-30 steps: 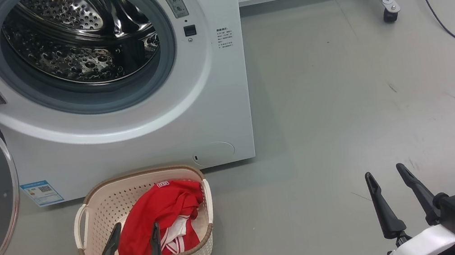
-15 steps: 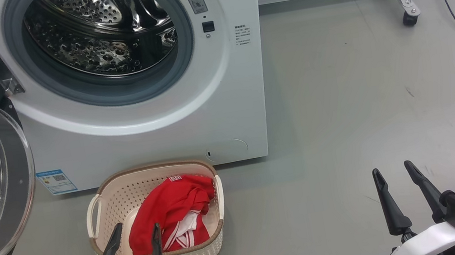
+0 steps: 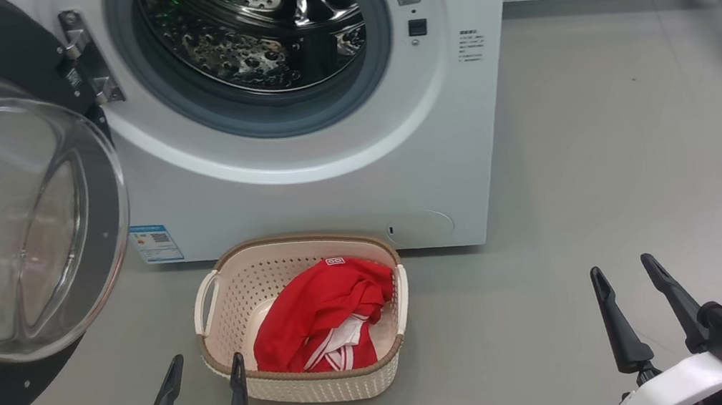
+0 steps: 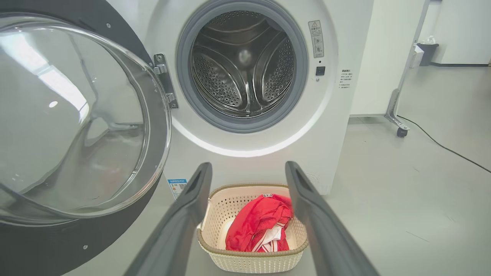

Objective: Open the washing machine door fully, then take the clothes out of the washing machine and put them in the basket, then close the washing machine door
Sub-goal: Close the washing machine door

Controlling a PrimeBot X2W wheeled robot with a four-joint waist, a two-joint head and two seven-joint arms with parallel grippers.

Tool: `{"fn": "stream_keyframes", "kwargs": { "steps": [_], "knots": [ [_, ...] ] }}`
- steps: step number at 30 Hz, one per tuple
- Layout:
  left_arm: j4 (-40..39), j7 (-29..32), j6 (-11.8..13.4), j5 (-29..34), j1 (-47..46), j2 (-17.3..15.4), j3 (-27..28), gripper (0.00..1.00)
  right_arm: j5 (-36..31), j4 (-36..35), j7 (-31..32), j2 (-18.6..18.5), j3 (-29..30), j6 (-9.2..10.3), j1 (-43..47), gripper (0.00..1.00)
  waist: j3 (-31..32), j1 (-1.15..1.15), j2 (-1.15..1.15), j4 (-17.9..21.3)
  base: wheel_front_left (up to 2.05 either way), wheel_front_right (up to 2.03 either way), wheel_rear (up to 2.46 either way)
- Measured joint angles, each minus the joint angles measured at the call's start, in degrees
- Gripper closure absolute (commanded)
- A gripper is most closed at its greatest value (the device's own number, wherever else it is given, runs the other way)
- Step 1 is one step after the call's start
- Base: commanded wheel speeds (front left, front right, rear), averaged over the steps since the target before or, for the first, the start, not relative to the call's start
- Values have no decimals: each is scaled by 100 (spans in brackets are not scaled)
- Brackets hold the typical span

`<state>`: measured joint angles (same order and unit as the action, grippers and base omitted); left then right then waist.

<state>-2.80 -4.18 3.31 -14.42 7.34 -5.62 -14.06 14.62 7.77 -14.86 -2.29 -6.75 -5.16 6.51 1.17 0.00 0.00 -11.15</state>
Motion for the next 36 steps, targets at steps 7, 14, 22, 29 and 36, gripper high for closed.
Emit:
{"fn": "stream_keyframes", "kwargs": {
  "steps": [7, 14, 22, 29, 36],
  "knots": [
    [10, -22, 44, 7, 0, 2, 35, 0, -13, -3, 0, 0, -26, -26, 1, 0, 8, 0, 0, -514, 0, 0, 0],
    [15, -26, 52, 7, 0, 2, 53, 0, -12, -8, 0, 1, -100, -29, 3, 0, 16, 0, 0, -1017, 0, 0, 0],
    [19, -63, 99, 5, 4, -1, 165, 0, -12, 7, 0, 2, -269, -32, 3, 0, 35, 0, 0, -1431, 0, 0, 0],
    [5, -78, 102, 5, 9, -21, 210, 0, -2, 16, 0, 3, -327, -33, 3, 0, 37, 0, 0, -1483, 0, 0, 0],
    [-21, -94, 122, 5, 14, -21, 209, 0, -2, 56, 0, 4, -349, -33, 2, 0, 34, 0, 0, -1472, 0, 0, 0]
  ]
}}
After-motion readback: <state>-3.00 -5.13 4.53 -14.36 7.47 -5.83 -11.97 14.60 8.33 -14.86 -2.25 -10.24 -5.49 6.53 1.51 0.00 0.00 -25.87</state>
